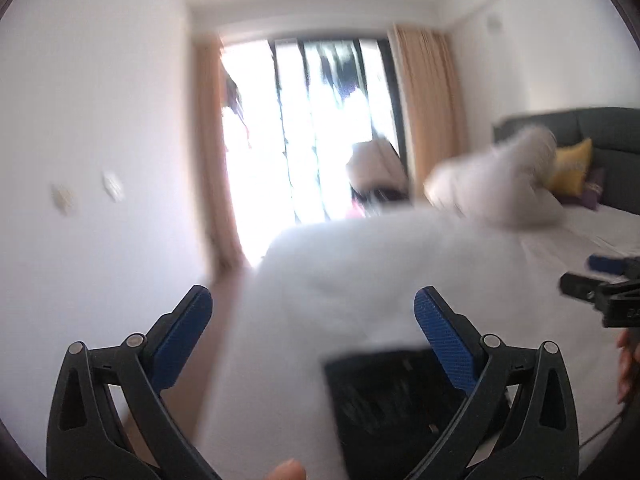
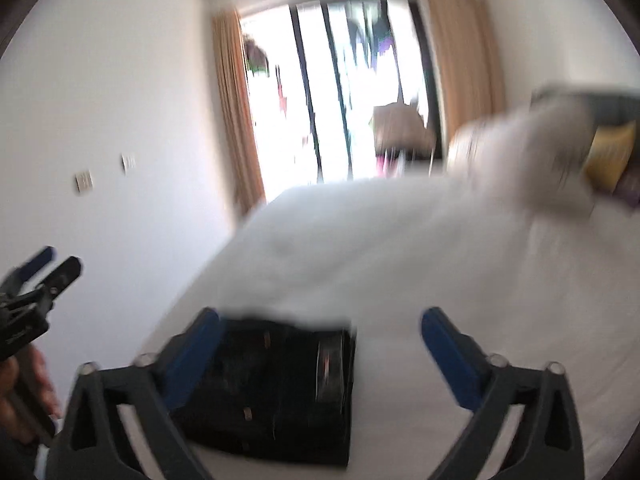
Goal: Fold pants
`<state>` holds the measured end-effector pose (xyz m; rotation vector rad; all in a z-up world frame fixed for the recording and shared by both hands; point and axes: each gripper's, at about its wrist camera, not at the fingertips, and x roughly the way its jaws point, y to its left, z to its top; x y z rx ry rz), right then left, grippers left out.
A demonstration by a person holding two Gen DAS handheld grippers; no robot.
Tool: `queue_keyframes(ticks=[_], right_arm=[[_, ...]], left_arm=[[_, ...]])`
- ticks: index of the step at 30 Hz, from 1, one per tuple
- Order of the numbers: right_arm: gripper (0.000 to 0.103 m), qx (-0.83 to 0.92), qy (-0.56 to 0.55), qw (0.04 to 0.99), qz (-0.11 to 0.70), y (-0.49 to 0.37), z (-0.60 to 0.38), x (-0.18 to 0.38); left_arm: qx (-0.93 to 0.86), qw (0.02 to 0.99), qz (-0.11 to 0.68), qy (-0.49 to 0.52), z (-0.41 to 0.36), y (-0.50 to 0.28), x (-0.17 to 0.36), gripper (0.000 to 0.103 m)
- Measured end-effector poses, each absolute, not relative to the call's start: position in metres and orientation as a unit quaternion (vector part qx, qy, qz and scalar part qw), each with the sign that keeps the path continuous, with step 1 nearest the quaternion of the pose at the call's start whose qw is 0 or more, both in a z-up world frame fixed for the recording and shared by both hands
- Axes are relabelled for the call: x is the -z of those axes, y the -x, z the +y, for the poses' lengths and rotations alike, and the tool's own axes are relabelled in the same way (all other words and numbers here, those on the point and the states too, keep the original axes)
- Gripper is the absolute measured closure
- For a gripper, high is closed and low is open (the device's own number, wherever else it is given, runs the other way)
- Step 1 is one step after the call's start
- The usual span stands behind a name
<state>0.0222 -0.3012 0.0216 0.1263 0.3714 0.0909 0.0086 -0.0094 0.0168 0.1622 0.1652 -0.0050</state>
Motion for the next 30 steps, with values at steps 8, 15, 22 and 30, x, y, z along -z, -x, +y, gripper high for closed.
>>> queue_keyframes(ticks=[8,15,22,30], right_arm=[[0.000,-0.018,0.003,0.999,0.030,0.075,-0.268,-0.114],[0.000,-0.005,-0.034,0.995,0.091,0.101,-0.262,-0.141],[0.000,0.015,-0.095,0.965,0.245,0.083,-0.264,-0.092],[0.000,0.018,-0.102,0.937,0.333,0.078,-0.255,-0.051]], left_arm=[[0.017,0.991,0.058,-0.119,-0.022,0.091,-0.089,0.000],[-0.002,0.987,0.138,-0.081,-0.004,0.111,-0.093,0.000],[-0.006,0.951,0.307,-0.025,0.002,0.074,-0.029,0.000],[-0.013,0.921,0.388,-0.003,0.009,0.053,0.018,0.000]])
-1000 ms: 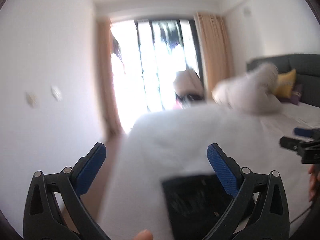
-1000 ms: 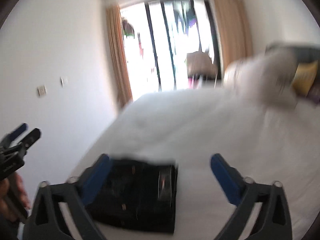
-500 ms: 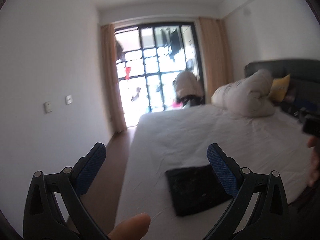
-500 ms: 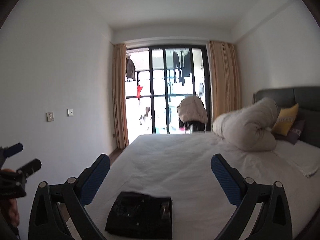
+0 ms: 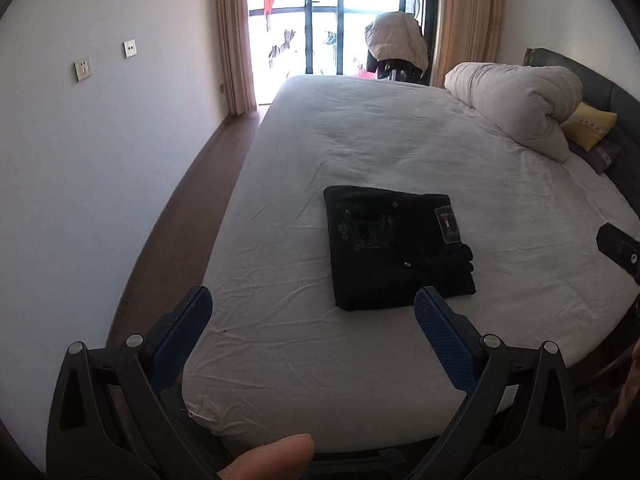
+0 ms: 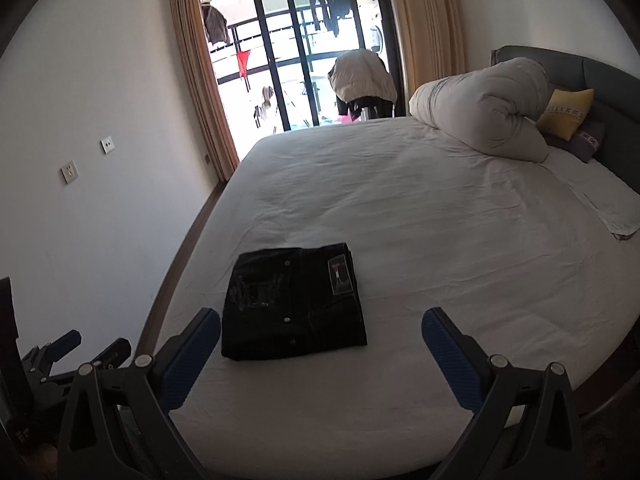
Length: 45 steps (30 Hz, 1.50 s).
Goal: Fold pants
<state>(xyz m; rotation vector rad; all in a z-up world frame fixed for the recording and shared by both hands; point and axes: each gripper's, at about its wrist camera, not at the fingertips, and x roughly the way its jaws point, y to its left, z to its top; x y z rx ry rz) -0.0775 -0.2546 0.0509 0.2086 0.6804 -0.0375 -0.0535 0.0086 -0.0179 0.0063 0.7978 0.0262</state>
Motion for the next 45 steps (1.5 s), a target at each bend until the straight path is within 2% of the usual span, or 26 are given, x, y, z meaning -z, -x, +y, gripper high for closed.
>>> queue_keyframes(ticks=[7,45], right_arm=[[0.000,0.018,-0.091,0.935,0.343,0.074,-0.249,-0.050],[0.000,0.010,-0.062,0.923,0.380,0.068,-0.235,-0.031]], left_arm=[[-0.012,0.915,0.404,-0.001,0.012,0.026,0.035,0.000],[-0.007,0.907,0.421,-0.001,0.009,0.035,0.045,0.000]])
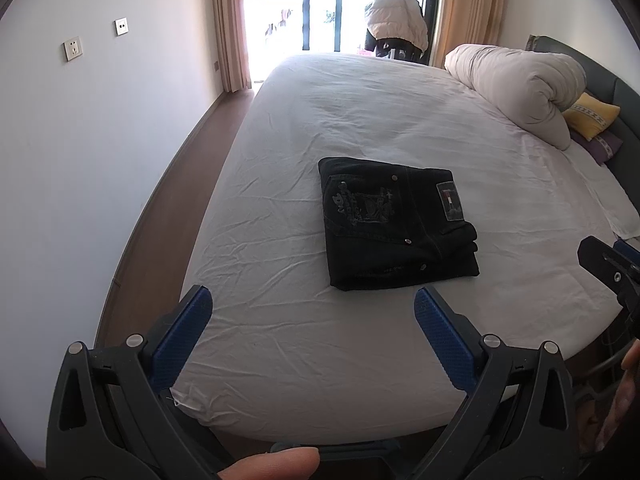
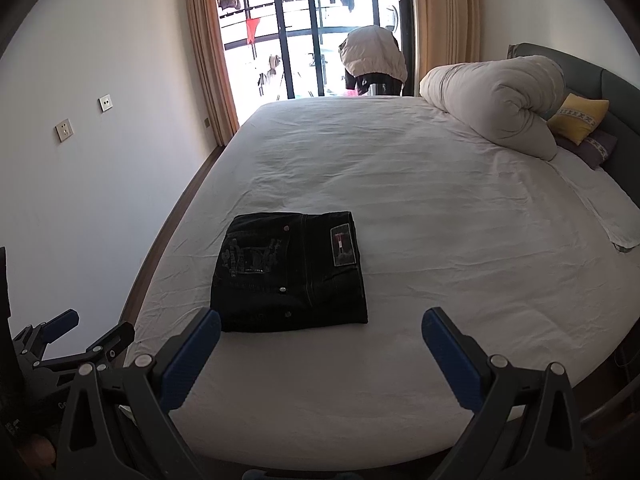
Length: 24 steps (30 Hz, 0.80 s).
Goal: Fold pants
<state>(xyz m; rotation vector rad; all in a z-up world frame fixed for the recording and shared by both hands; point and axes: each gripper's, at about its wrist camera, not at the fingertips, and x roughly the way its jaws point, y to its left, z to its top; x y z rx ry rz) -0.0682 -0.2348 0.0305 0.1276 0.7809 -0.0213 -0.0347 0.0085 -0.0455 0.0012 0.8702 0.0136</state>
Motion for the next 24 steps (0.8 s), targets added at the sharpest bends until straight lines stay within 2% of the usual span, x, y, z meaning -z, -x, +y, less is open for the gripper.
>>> queue_keyframes(ticks=[24], right_arm=[[0.000,0.006,-0.061,0.920,0.387,0.0681,-0.2366,-0.0263]], left_arm=[[-0.006,0.905,0.426,0.001,0.0013,0.0379,0.0508,0.000]])
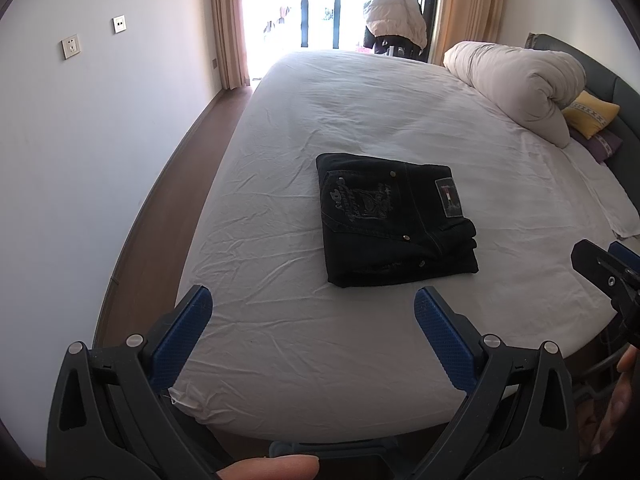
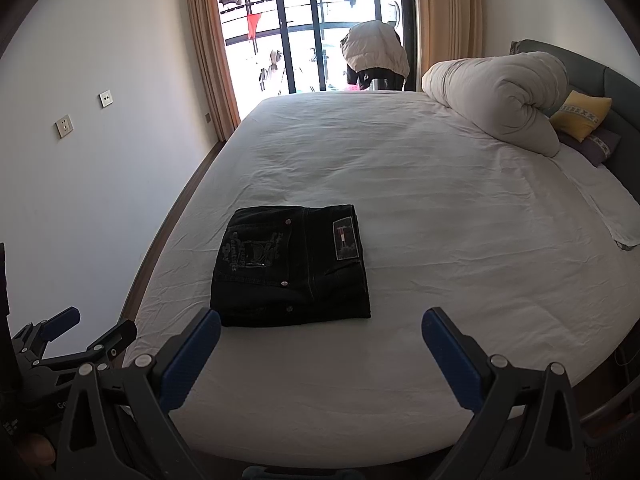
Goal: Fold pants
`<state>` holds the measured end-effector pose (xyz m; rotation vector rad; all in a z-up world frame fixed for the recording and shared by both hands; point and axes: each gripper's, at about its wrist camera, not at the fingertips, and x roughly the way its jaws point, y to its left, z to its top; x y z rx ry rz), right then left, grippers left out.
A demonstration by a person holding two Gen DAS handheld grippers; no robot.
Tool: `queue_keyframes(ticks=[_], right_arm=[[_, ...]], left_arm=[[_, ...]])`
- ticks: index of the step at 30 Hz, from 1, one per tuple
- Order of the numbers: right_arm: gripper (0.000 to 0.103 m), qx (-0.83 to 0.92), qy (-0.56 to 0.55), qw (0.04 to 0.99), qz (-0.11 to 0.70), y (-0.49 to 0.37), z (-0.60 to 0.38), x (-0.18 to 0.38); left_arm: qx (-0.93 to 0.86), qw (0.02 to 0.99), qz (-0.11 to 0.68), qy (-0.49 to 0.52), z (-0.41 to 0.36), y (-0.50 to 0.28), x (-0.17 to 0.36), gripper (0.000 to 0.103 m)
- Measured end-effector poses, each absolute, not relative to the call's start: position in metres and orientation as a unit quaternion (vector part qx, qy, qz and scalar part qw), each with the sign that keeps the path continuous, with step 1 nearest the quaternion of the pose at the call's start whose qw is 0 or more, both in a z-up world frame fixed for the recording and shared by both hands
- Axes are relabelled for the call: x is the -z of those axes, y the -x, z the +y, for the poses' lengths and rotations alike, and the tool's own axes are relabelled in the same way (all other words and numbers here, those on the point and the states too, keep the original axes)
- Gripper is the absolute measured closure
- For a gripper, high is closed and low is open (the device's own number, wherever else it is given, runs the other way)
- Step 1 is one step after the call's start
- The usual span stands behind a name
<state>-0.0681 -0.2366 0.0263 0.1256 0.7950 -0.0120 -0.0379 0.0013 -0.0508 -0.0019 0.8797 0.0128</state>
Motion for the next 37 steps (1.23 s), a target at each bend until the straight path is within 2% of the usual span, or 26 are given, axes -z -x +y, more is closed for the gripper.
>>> queue_keyframes(ticks=[37], right_arm=[[0.000,0.002,-0.059,0.916,0.397,0.0723,-0.2420,-0.0181]], left_arm=[[-0.009,0.899,0.437,0.010,0.0024,0.0351,0.0551,0.000]])
